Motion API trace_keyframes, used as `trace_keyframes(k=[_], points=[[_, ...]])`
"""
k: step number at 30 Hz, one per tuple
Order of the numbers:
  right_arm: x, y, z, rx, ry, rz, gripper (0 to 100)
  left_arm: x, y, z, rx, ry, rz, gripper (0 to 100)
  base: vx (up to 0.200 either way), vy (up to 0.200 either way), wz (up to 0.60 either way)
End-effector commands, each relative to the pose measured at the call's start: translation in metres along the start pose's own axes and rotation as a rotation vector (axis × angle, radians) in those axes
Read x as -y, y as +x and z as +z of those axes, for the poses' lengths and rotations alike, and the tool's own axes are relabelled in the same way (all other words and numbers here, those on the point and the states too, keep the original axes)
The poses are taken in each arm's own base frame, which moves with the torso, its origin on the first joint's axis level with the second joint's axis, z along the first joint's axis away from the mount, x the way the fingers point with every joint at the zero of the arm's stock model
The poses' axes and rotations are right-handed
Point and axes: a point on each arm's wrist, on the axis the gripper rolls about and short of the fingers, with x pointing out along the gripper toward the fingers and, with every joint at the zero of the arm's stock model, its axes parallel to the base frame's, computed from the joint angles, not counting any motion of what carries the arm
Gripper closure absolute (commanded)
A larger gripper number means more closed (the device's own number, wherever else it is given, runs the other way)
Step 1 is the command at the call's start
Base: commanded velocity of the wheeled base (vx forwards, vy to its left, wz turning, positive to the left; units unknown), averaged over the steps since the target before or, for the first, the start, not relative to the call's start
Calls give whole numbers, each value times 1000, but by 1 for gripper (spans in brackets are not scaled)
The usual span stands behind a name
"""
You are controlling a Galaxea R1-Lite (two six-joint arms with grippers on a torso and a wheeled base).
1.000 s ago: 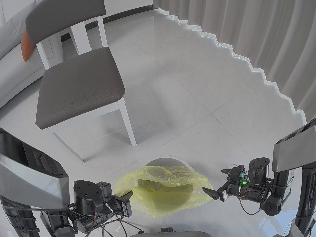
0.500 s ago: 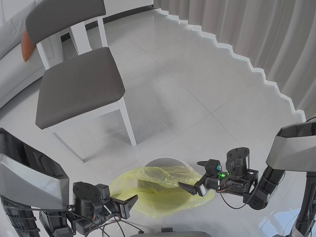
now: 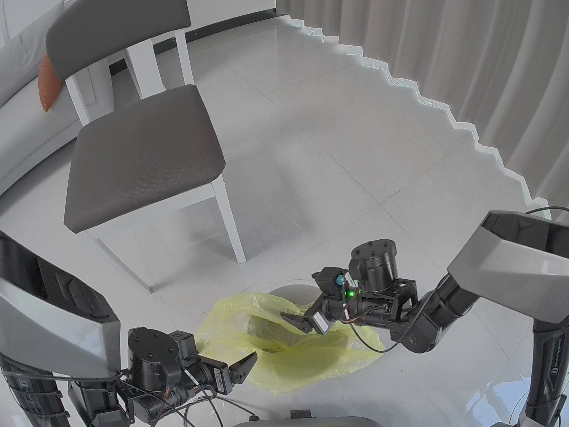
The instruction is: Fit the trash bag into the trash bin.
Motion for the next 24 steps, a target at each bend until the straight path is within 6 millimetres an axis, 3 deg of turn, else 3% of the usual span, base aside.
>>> trace_keyframes(k=[1, 6, 7, 14, 20, 22, 24], points=[[-11, 22, -10, -25, -19, 32, 0, 1, -6, 5, 34, -4, -9, 0, 0, 0, 0], [-10, 25, -18, -44, -33, 32, 0, 0, -7, 4, 27, -4, -3, 0, 0, 0, 0], [-10, 25, -18, -46, -32, 31, 100, 1, -7, 3, 26, -4, -4, 0, 0, 0, 0], [-7, 24, -19, -50, -32, 27, 100, 0, -8, 2, 20, -5, 5, 0, 0, 0, 0], [2, 7, 10, 30, -49, -6, 100, 0, -9, 2, 20, -5, 5, 0, 0, 0, 0], [2, 7, 11, 31, -49, -7, 100, 0, -9, 2, 20, -5, 5, 0, 0, 0, 0], [4, -5, 25, 50, -70, -14, 100, 0, -10, 2, 23, -10, 4, 0, 0, 0, 0]])
